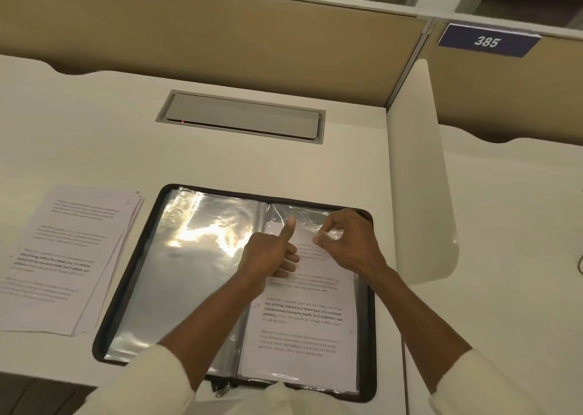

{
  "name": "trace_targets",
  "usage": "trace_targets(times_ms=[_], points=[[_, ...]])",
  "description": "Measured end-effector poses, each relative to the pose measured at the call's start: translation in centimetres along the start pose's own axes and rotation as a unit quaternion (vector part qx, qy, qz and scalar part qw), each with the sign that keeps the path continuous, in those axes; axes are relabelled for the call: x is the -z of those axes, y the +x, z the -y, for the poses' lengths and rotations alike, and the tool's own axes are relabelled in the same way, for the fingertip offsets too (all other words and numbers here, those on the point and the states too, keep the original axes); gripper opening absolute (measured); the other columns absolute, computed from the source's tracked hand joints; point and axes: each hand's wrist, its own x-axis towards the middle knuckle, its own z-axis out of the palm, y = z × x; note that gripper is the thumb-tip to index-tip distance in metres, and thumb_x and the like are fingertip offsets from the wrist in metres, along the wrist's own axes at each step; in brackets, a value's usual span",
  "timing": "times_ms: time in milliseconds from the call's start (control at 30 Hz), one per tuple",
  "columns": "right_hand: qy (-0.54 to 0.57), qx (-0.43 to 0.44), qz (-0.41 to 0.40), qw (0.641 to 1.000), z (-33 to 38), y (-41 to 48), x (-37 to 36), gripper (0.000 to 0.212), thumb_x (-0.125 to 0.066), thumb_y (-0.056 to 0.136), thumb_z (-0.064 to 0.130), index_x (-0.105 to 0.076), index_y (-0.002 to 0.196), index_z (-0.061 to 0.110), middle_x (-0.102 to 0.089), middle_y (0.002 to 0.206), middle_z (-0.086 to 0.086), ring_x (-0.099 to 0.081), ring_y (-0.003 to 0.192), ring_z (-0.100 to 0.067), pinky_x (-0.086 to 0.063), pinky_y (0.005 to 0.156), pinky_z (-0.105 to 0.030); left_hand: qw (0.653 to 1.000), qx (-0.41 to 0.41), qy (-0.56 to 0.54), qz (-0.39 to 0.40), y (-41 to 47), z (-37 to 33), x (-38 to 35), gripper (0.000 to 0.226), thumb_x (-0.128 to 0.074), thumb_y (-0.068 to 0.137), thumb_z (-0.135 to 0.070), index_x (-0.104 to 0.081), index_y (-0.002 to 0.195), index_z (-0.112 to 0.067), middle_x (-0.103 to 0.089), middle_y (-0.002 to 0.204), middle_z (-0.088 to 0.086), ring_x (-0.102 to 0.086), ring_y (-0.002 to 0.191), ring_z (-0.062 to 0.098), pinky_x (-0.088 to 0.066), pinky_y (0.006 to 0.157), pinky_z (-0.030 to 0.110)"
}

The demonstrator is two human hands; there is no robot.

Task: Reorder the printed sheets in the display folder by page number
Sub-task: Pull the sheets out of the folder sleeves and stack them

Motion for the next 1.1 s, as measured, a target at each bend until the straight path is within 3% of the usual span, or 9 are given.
trace_targets(times_ms=[67,133,267,400,500,633,833,967,1100], points=[[-0.029,0.038,0.039,0.998,0.9,0.1,0.2,0.025,-0.088,0.078,0.033,-0.063,0.079,0.035,-0.065,0.103,0.009,-0.061,0.095,-0.008,-0.055,0.084,-0.034,0.997,0.058,-0.047,0.008,0.4,-1.6,0.0,0.094,-0.057,0.080,-0.090,-0.077,0.095,0.000,-0.080,0.081,0.014,-0.080,0.075,0.032,-0.065,0.062,0.035],[-0.041,0.050,0.070,0.995,1.5,0.1,0.2,0.025,-0.089,0.078,0.032,-0.065,0.084,0.031,-0.064,0.106,0.009,-0.061,0.097,-0.009,-0.055,0.086,-0.037,0.994,0.087,-0.060,0.001,1.3,-2.7,0.1,0.089,-0.060,0.086,-0.084,-0.076,0.097,0.003,-0.079,0.081,0.017,-0.079,0.072,0.033,-0.060,0.055,0.030],[-0.035,0.055,0.107,0.992,2.1,0.2,0.1,0.038,-0.087,0.078,0.036,-0.061,0.105,0.032,-0.064,0.109,0.016,-0.065,0.096,-0.004,-0.058,0.084,-0.042,0.994,0.094,-0.050,0.002,2.5,-3.7,0.4,0.032,-0.059,0.097,-0.021,-0.074,0.102,0.007,-0.078,0.079,0.020,-0.076,0.067,0.034,-0.061,0.065,0.035],[0.034,0.009,0.094,0.995,3.2,0.7,0.8,0.063,-0.082,0.079,0.062,-0.055,0.131,0.037,-0.065,0.115,0.016,-0.067,0.095,-0.003,-0.059,0.079,-0.031,0.993,0.082,-0.082,0.025,2.4,-3.4,0.5,0.022,-0.056,0.097,-0.004,-0.074,0.105,0.006,-0.079,0.084,0.021,-0.075,0.073,0.033,-0.065,0.065,0.037],[0.015,-0.025,0.106,0.994,4.1,2.5,1.7,0.060,-0.077,0.086,0.061,-0.059,0.136,0.035,-0.067,0.119,0.009,-0.067,0.103,-0.011,-0.058,0.090,-0.037,0.994,0.071,-0.081,0.019,2.4,-2.7,-0.1,0.019,-0.065,0.099,-0.010,-0.075,0.104,0.005,-0.080,0.086,0.017,-0.076,0.071,0.028,-0.064,0.067,0.035],[-0.099,-0.028,0.217,0.971,4.9,6.1,1.7,0.038,-0.083,0.087,0.043,-0.070,0.123,0.035,-0.061,0.113,0.010,-0.063,0.111,-0.015,-0.054,0.093,-0.037,0.994,0.057,-0.095,0.003,2.1,-2.0,-1.3,0.021,-0.077,0.094,-0.017,-0.075,0.103,0.003,-0.079,0.085,0.016,-0.073,0.064,0.024,-0.062,0.061,0.030],[-0.215,-0.086,0.338,0.912,4.9,10.5,0.0,0.022,-0.091,0.078,0.017,-0.079,0.095,0.007,-0.079,0.091,-0.010,-0.078,0.083,-0.030,-0.059,0.059,-0.030,0.989,0.031,-0.140,-0.024,1.3,-1.5,-3.3,0.033,-0.070,0.099,-0.034,-0.074,0.093,-0.002,-0.079,0.083,0.013,-0.072,0.066,0.021,-0.063,0.065,0.034],[-0.221,-0.138,0.396,0.880,5.5,11.9,0.3,0.030,-0.094,0.074,0.012,-0.079,0.095,-0.004,-0.080,0.083,-0.015,-0.080,0.083,-0.031,-0.065,0.072,-0.034,0.988,-0.091,0.043,-0.120,1.4,0.8,-4.1,0.075,-0.041,0.099,-0.077,-0.072,0.077,-0.012,-0.075,0.073,0.002,-0.073,0.073,0.023,-0.059,0.070,0.041],[-0.235,-0.180,0.443,0.847,5.7,12.5,0.5,0.037,-0.096,0.073,0.014,-0.078,0.100,-0.004,-0.081,0.086,-0.014,-0.080,0.081,-0.026,-0.065,0.086,-0.043,0.886,-0.279,0.303,-0.215,1.9,5.6,-3.2,0.054,-0.045,0.100,-0.071,-0.063,0.083,-0.023,-0.060,0.098,-0.007,-0.052,0.102,0.015,-0.050,0.089,0.040]])
